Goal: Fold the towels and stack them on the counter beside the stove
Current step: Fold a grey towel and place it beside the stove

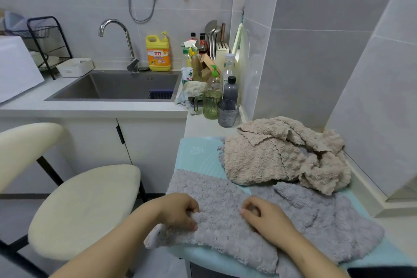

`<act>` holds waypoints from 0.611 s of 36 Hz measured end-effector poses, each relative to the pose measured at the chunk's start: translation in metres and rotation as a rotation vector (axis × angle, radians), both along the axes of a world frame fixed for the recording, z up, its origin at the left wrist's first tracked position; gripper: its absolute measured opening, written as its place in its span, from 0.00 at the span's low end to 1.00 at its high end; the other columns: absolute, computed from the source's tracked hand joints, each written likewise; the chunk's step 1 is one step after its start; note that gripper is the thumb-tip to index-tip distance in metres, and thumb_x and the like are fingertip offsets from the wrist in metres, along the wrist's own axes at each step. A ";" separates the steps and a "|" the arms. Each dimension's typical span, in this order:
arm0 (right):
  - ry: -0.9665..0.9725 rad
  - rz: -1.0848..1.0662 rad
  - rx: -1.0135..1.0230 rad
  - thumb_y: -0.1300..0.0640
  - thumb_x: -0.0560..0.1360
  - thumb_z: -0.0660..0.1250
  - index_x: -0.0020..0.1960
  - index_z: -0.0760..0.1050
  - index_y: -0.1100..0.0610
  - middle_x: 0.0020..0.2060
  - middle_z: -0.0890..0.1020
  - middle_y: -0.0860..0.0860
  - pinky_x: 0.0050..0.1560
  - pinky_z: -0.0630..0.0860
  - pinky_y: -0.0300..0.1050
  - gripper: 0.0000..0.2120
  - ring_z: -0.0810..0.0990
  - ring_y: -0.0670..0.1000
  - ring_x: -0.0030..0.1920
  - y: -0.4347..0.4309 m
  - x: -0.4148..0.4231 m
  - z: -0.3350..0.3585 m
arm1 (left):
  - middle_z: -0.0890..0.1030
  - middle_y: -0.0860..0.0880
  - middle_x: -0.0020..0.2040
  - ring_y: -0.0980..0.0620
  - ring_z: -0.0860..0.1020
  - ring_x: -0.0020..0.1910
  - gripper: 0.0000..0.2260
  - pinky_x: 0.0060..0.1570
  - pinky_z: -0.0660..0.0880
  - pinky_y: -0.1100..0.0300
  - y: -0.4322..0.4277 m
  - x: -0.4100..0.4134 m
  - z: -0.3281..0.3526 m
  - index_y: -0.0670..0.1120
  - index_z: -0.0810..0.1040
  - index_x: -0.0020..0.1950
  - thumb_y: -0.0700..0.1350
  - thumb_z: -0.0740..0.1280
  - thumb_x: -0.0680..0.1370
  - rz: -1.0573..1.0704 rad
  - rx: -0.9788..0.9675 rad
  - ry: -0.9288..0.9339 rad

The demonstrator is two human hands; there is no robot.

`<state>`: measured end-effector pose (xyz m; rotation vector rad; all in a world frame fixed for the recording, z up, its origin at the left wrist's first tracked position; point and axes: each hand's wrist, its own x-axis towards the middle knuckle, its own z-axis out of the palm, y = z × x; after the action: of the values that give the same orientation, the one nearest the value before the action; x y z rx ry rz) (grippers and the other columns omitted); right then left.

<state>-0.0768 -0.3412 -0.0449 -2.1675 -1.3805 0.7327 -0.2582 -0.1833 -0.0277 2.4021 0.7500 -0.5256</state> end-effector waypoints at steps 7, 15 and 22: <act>-0.298 -0.065 -0.064 0.51 0.79 0.58 0.74 0.57 0.48 0.71 0.64 0.45 0.63 0.67 0.42 0.25 0.65 0.47 0.69 0.002 0.002 -0.001 | 0.70 0.57 0.36 0.54 0.70 0.43 0.06 0.41 0.67 0.63 0.001 0.006 0.000 0.51 0.72 0.45 0.50 0.68 0.74 0.021 -0.003 -0.001; 0.129 0.062 -0.069 0.49 0.71 0.70 0.35 0.74 0.46 0.30 0.76 0.45 0.36 0.68 0.35 0.08 0.71 0.39 0.32 -0.003 0.007 -0.003 | 0.70 0.58 0.37 0.54 0.70 0.44 0.06 0.42 0.66 0.63 0.003 0.008 0.002 0.51 0.75 0.47 0.50 0.68 0.74 0.045 -0.019 0.015; 0.255 0.275 -0.289 0.55 0.68 0.75 0.35 0.72 0.48 0.29 0.72 0.44 0.31 0.64 0.29 0.12 0.69 0.37 0.27 -0.004 0.009 0.004 | 0.72 0.61 0.38 0.62 0.71 0.38 0.06 0.36 0.67 0.72 0.012 0.008 0.009 0.51 0.74 0.48 0.48 0.70 0.74 0.042 -0.140 0.028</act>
<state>-0.0674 -0.3452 -0.0404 -2.0161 -1.5260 1.3357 -0.2504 -0.1717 -0.0189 2.2500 0.7485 -0.5766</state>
